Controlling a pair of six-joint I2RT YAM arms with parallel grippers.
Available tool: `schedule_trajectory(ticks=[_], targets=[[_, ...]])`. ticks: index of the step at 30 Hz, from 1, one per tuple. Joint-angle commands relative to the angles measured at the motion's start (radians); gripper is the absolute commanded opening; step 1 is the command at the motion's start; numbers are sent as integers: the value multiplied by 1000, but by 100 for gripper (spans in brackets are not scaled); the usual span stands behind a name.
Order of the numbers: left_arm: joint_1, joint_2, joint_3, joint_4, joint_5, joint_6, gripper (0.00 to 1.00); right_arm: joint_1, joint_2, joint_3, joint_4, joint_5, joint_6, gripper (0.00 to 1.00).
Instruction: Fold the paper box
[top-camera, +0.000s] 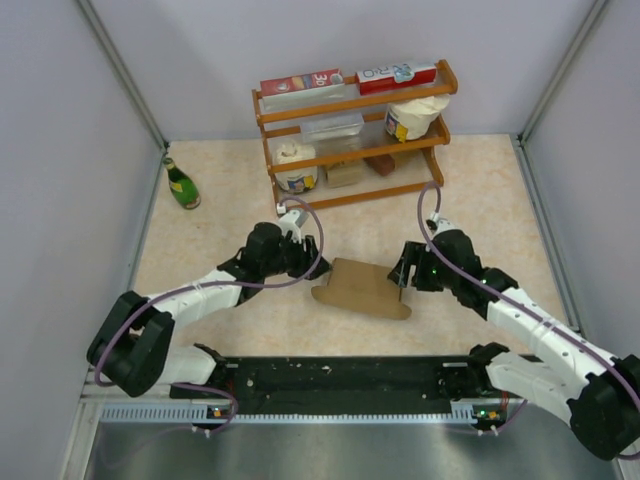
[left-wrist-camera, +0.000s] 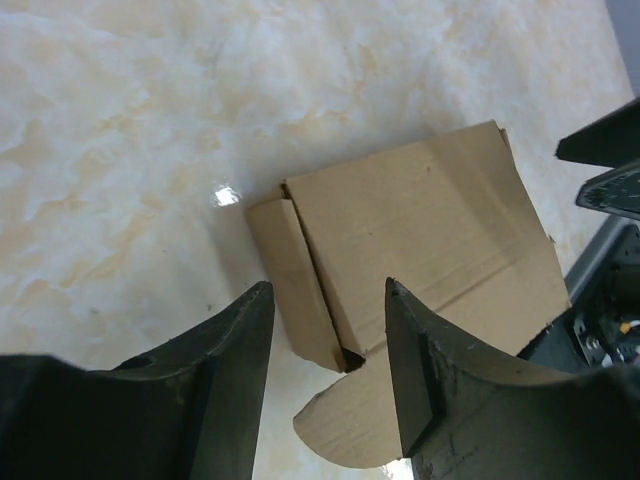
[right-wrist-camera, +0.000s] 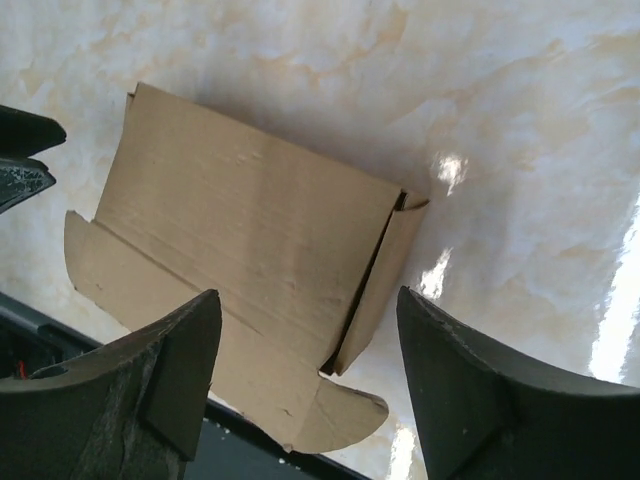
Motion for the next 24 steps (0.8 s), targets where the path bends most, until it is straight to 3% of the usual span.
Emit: schedule_trajectory(ticks=[1,10,14,24], targets=[[-2,16,-48,164,140,-15,54,-5,18,-41,22,-109,65,70],[-11,73,-45,132,146,24,53,-5,19,-104,53,-117,85,66],[-14,88,-46,142,162,24,51,-5,36,-120,78,-127,90,58],[-40,125,-54,165,182,22,38,-4,45,-140,111,-106,98,46]])
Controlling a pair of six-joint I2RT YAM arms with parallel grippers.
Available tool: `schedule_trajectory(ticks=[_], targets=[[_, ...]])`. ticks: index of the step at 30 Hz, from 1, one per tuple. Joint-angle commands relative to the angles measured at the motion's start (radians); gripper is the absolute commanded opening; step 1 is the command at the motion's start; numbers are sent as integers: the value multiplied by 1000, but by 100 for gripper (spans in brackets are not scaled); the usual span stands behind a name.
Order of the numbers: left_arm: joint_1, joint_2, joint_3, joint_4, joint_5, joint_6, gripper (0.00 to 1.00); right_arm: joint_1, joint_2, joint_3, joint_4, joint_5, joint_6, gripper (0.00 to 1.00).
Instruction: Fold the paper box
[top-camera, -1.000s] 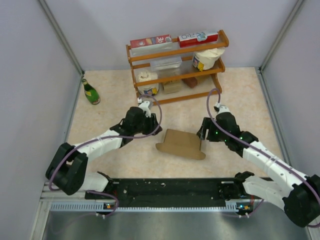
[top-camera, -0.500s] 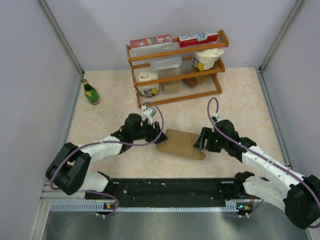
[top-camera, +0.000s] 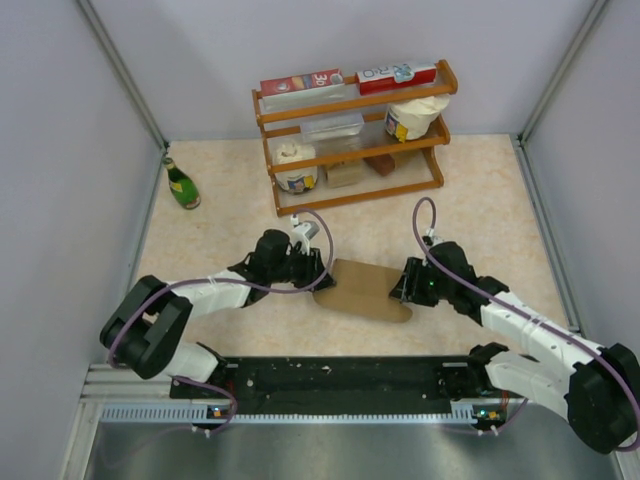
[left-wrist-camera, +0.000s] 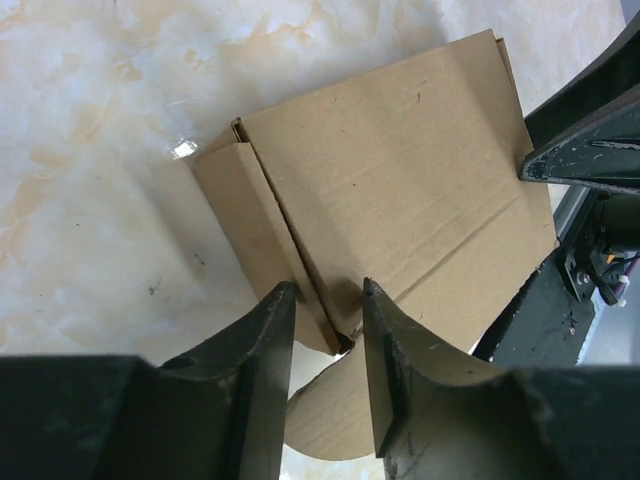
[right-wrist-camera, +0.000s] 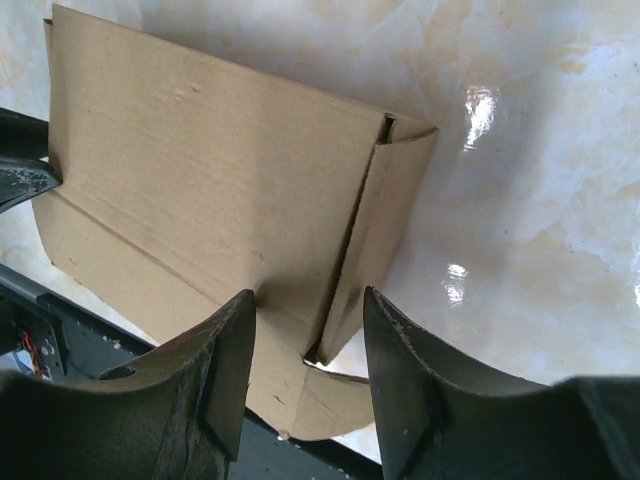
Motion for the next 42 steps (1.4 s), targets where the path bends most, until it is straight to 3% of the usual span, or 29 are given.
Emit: schedule_trajectory(ticks=[1,4,13,26,32,35,42], targets=[[-20,17,0,69,27,13,35,-5,2,-12,57,13,6,46],[-29,22,-3,74,25,10,29,-5,3,-12,60,22,2,44],[-37,11,-23,78,12,-1,24,-4,21,2,66,51,-26,35],[-67,-58,-63,54,-80,-57,21,-5,142,138,66,89,-192,36],[-72,-116,-56,-30,-186,-68,22,-4,233,226,23,103,-278,40],[-70,-175,-45,-92,-254,-56,24,-5,200,232,6,141,-281,48],[-72,-307,-4,-236,-364,-21,39,-5,71,220,-69,212,-278,59]])
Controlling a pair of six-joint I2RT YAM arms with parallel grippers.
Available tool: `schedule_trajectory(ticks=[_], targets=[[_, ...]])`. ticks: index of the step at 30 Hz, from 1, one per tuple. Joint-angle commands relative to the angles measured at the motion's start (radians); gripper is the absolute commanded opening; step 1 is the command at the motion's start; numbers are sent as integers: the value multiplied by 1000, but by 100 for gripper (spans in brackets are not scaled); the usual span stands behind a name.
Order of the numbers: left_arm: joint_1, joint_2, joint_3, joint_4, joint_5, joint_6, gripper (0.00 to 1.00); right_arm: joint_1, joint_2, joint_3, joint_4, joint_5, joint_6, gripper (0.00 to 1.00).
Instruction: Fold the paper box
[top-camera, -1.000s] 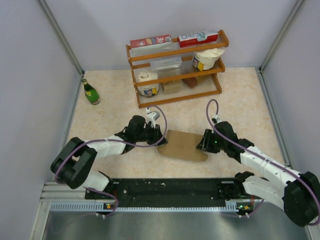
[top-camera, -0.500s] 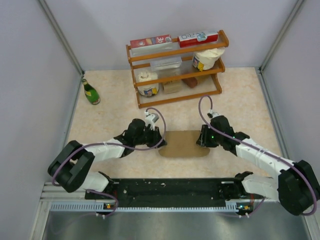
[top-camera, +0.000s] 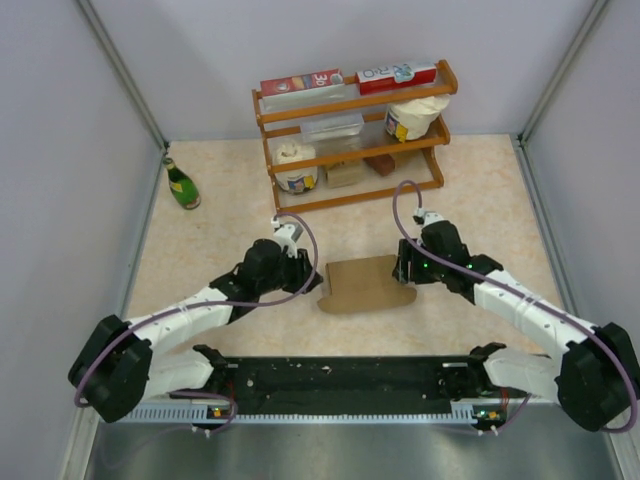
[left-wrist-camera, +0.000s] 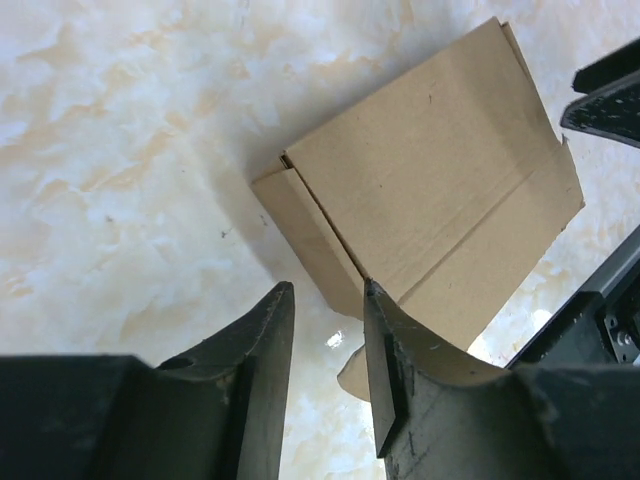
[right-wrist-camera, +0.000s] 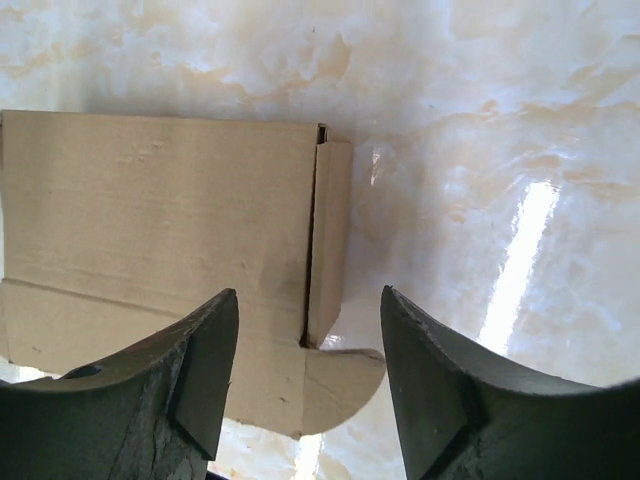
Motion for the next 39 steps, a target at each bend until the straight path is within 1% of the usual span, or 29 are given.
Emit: schedule_trajectory(ticks=[1,5,8,10,12,15,20,26,33,39], targets=[[-4,-77,61,-99,-78,33,40,-4,-110,30,-53,45,-14,59],[-9,-117,67,-128,-14,18,44,-4,-167,32,-139,-35,-30,64],[-26,-152,40,-131,-3,-4,49,-4,-184,41,-214,-67,-33,67],[-35,-168,15,-133,-14,-14,52,-3,-210,30,-228,-78,-22,68],[-44,-183,-5,-173,-37,-27,56,-1,-239,21,-222,-75,5,69],[-53,-215,-31,-191,-78,-60,59,-3,-248,15,-222,-58,28,69],[-75,-232,-43,-191,-93,-106,60,-3,-230,1,-207,-66,39,68],[-154,-186,-20,-187,-136,-151,59,-3,-230,-11,-183,-126,35,69],[-173,-119,0,-156,-92,-200,54,-3,-213,-19,-179,-166,39,69],[-190,-79,30,-148,-95,-199,53,-3,-184,-28,-160,-166,28,69]])
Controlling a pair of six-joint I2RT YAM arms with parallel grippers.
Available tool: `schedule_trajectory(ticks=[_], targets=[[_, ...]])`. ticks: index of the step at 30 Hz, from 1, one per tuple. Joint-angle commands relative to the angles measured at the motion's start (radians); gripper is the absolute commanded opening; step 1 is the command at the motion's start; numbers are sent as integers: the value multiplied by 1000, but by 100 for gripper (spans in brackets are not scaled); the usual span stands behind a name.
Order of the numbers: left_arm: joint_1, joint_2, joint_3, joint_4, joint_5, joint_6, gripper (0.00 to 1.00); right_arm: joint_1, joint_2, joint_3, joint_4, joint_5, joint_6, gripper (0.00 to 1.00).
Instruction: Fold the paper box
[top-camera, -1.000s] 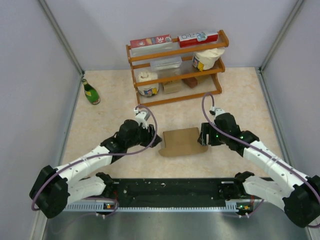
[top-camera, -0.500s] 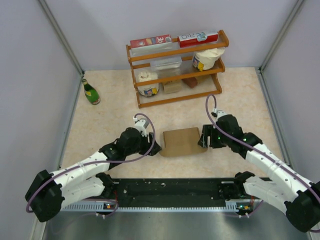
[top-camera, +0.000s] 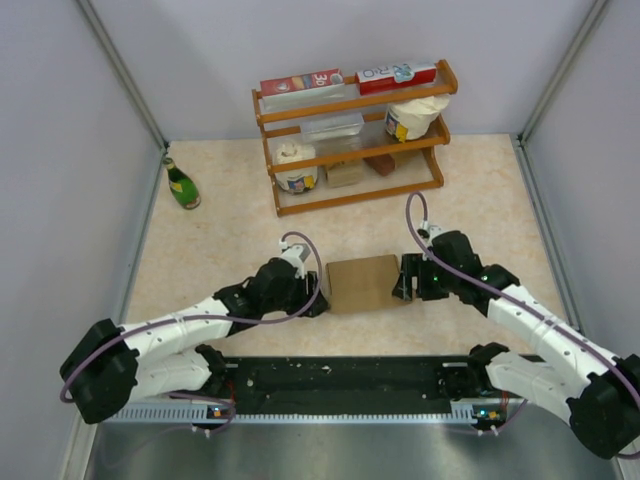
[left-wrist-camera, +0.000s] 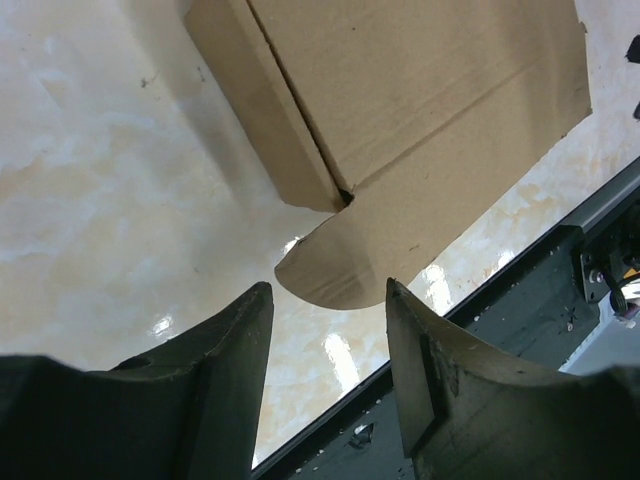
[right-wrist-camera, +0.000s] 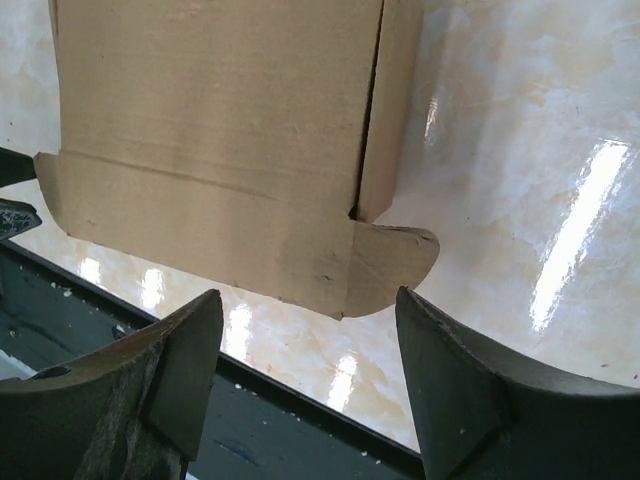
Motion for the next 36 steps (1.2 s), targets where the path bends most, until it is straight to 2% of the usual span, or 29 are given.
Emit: schedule_trajectory(ticks=[1,11,26,36], targets=[[-13,22,61,57,7,-11,53,-3,18,-5,49,-19,-6,69],[-38,30,102,-6,-37,6,53,-3,38,-14,63,-8,-18,69],[-68,183,140,95,15,-4,53,-1,64,-45,134,-74,-18,69],[-90,206,157,106,12,-8,52,-3,63,-69,180,-128,8,69]])
